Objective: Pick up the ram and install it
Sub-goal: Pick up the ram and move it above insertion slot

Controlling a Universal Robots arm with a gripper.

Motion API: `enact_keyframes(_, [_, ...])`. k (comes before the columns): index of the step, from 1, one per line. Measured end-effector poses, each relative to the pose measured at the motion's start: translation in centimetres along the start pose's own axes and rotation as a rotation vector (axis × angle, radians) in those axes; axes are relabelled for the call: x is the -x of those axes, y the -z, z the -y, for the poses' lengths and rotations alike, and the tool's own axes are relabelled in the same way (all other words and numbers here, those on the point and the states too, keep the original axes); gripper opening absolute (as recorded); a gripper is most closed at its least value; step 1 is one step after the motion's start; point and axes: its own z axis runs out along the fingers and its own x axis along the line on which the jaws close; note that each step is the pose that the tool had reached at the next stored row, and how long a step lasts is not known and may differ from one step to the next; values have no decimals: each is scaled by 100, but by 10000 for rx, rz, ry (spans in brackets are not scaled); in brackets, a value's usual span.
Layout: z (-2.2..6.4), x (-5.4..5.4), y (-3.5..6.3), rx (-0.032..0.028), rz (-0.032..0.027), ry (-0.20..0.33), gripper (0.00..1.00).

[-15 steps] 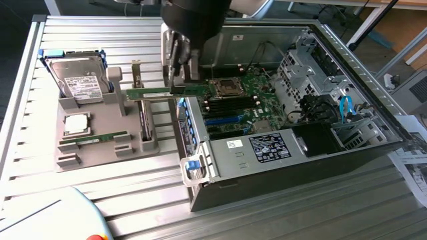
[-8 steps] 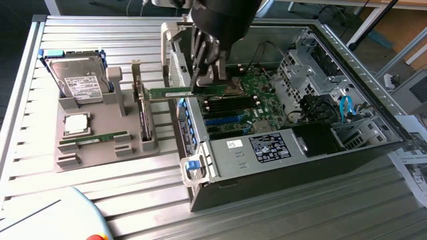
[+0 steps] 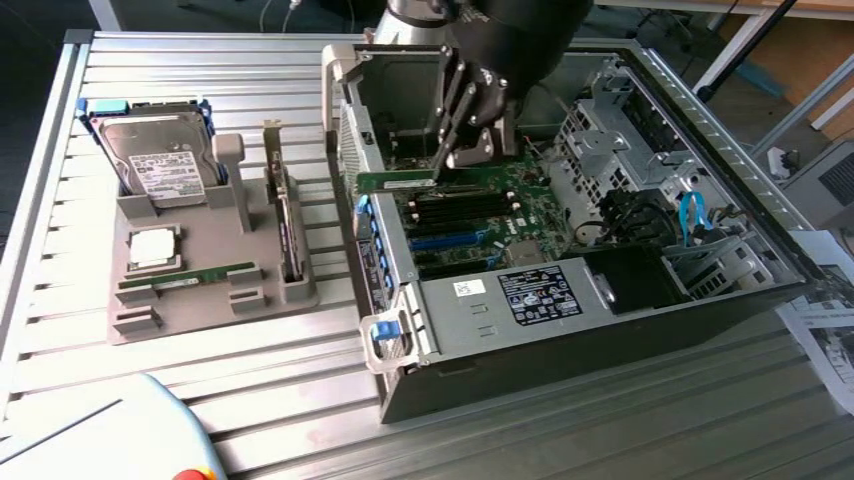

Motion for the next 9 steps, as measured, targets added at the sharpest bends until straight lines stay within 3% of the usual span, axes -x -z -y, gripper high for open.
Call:
enact_keyframes(3, [204, 5, 18, 4, 1, -1, 13])
enact_keyframes(9, [504, 11, 41, 20, 1, 0, 13])
